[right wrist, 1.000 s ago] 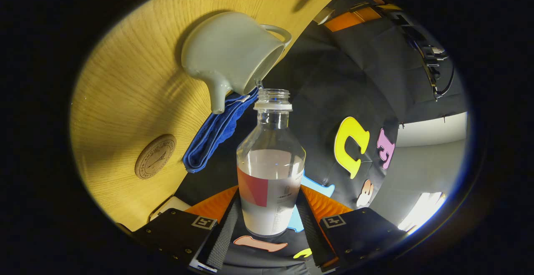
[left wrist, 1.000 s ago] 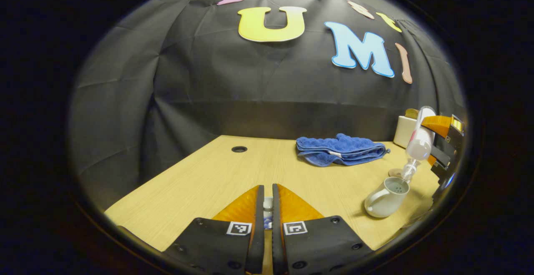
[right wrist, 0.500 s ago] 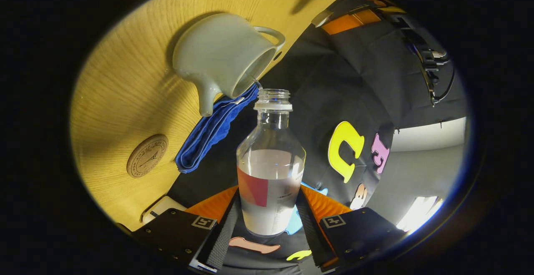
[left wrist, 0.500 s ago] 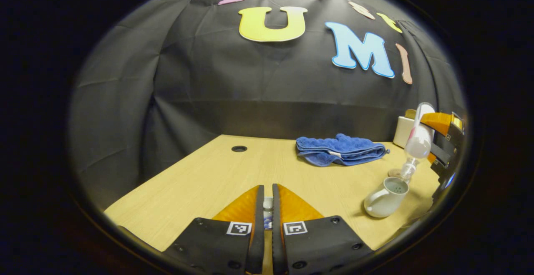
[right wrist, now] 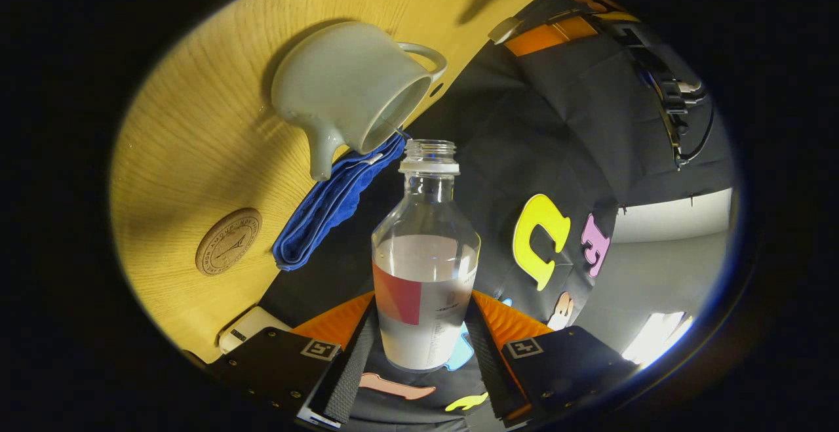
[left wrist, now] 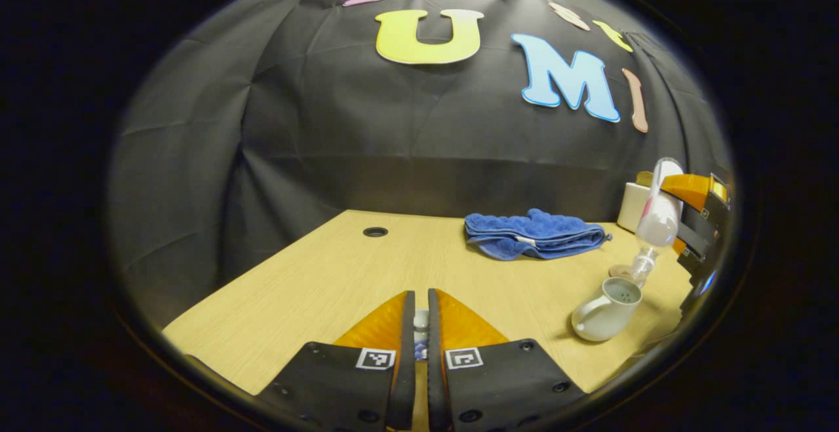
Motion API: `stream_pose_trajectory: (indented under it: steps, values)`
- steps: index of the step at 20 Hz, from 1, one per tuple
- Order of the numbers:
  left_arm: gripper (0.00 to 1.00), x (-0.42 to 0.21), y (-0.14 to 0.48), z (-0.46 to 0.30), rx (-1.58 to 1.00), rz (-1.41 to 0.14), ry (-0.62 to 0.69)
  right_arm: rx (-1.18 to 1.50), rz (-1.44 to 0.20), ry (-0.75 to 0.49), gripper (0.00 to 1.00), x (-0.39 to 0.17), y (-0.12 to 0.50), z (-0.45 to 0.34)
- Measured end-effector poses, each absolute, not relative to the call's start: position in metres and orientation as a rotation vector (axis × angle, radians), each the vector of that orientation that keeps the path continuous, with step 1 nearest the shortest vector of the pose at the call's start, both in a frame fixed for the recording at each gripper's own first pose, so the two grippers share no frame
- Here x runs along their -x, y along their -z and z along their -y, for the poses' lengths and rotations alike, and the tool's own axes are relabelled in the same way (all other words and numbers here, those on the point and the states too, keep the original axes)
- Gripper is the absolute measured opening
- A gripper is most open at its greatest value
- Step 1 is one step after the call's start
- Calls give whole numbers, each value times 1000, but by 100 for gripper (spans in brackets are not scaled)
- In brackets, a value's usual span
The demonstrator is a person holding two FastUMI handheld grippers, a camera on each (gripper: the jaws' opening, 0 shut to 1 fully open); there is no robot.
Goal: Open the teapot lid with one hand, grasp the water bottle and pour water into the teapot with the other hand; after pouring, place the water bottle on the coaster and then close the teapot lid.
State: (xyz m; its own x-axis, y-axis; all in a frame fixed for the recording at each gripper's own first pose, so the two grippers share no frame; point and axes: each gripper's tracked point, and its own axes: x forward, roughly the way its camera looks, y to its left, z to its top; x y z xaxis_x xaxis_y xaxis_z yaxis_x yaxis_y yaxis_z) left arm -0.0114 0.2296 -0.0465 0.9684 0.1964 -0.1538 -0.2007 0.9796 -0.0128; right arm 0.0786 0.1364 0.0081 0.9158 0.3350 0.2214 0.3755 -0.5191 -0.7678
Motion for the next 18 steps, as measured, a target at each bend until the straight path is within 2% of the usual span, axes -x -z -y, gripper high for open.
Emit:
stream_pose_trajectory:
  steps: [7,12,18]
  values:
    - [14,12,42,-230,38,-136,-196,1847,282,-60,77,-88,17,-118]
    - [14,11,41,-228,44,-130,-191,1388,77,-137,77,-80,39,-104]
    - [14,11,38,-224,41,-119,-179,899,-77,-152,78,-62,52,-76]
